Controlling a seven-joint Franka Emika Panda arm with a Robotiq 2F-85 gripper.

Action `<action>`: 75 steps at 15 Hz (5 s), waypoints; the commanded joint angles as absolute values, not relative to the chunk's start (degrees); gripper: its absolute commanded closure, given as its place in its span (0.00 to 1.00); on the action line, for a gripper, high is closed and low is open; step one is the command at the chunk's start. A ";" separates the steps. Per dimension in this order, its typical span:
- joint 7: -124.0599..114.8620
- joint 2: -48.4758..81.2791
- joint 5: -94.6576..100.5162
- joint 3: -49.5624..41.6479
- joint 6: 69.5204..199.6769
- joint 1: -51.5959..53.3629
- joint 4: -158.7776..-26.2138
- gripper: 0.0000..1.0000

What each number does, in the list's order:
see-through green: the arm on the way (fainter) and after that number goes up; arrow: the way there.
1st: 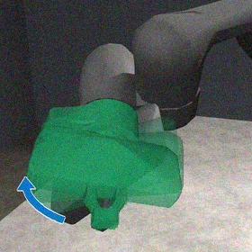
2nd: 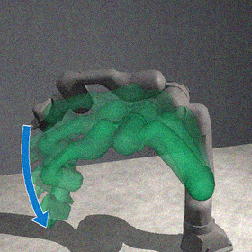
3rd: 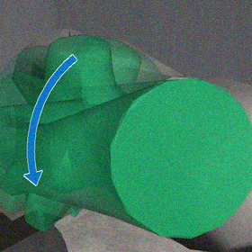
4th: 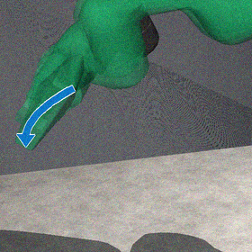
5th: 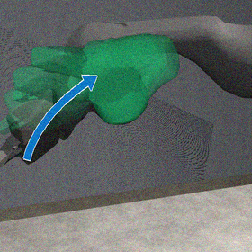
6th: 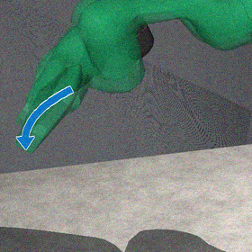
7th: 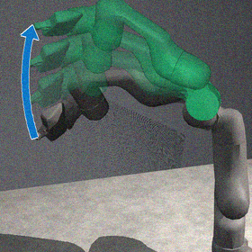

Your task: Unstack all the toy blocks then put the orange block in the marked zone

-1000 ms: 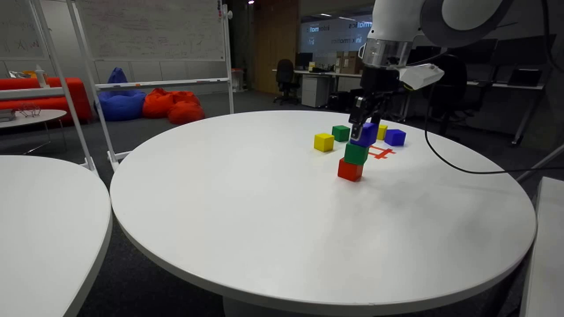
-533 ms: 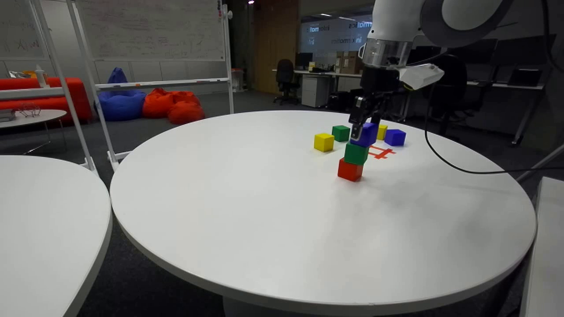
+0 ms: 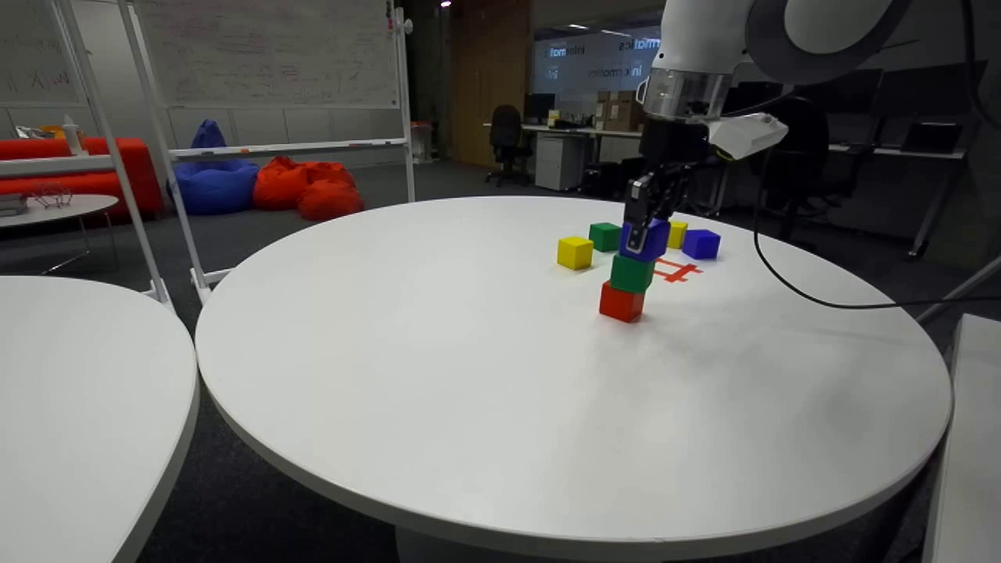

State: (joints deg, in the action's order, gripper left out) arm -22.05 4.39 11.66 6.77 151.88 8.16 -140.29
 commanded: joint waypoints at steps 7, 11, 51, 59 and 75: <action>-20.87 3.88 11.02 6.43 152.97 8.36 -140.94 0.69; -21.10 3.42 11.34 6.48 152.90 8.48 -141.19 0.69; -22.55 9.15 14.24 8.99 148.77 13.82 -135.51 0.69; -22.36 13.09 14.01 8.25 147.41 15.49 -131.84 0.69; -18.49 19.68 11.39 8.94 142.66 17.96 -124.15 0.69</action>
State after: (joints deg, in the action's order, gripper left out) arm -21.66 18.60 12.84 8.48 143.87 17.98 -125.96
